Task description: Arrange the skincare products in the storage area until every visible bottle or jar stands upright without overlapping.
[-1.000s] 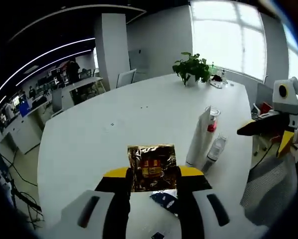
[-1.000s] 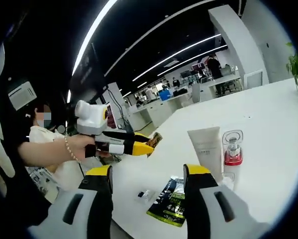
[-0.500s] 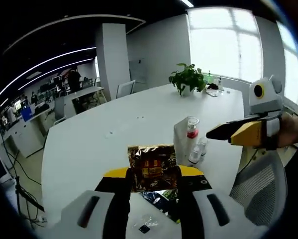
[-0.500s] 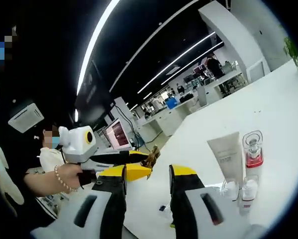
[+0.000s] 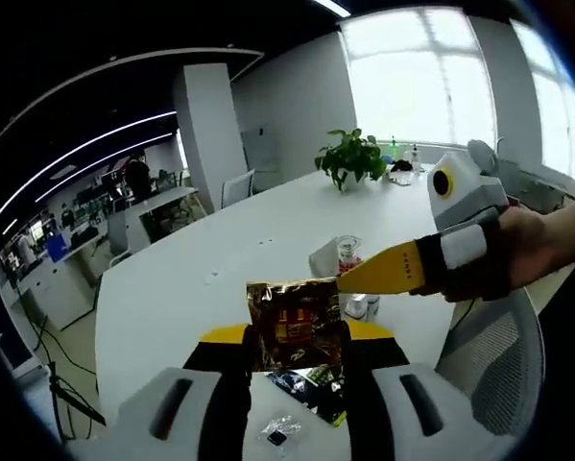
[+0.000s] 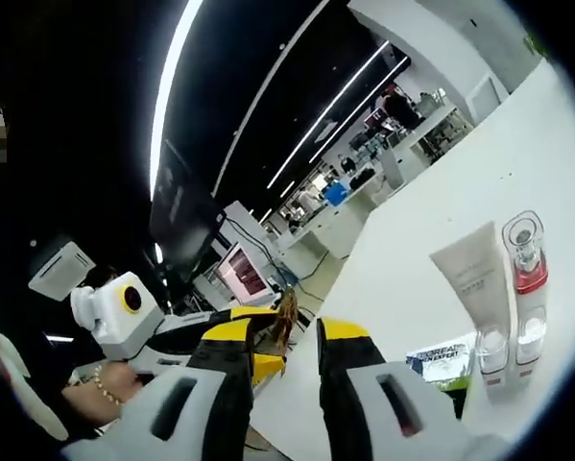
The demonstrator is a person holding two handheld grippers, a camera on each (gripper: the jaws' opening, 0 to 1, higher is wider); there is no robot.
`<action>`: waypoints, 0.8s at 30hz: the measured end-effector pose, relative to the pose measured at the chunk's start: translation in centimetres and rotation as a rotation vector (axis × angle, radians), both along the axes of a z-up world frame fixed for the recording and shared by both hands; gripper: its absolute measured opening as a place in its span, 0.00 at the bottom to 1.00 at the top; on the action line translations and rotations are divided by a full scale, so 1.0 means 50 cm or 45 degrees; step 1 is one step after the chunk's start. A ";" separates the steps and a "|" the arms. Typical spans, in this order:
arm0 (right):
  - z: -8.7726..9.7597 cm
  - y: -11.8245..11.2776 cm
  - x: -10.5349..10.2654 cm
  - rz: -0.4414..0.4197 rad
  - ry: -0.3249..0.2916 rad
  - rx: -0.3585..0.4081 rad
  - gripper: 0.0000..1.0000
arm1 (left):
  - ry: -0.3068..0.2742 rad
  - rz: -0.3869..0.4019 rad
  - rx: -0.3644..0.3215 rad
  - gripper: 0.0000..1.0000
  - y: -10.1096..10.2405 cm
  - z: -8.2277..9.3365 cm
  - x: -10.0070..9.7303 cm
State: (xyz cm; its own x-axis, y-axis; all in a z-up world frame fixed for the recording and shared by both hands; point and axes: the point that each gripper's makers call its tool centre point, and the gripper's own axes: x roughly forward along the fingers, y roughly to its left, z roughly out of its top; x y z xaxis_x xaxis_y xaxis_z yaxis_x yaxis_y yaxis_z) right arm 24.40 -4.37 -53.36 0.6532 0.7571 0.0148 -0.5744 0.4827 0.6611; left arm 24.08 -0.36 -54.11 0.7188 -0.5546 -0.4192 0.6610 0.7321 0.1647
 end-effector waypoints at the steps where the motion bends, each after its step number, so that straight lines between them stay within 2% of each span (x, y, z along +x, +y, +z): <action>1: -0.001 0.002 -0.002 0.000 0.003 -0.002 0.22 | 0.001 0.001 -0.001 0.34 0.000 0.000 0.000; 7: -0.006 0.009 -0.006 0.008 0.018 0.008 0.15 | 0.001 -0.011 0.010 0.35 -0.008 -0.001 -0.010; 14: -0.013 0.014 -0.008 0.021 0.038 0.005 0.07 | 0.003 0.000 0.021 0.35 0.001 -0.004 -0.006; 24: -0.010 0.017 -0.008 0.019 0.052 0.038 0.02 | 0.010 -0.008 0.030 0.36 0.003 -0.009 -0.005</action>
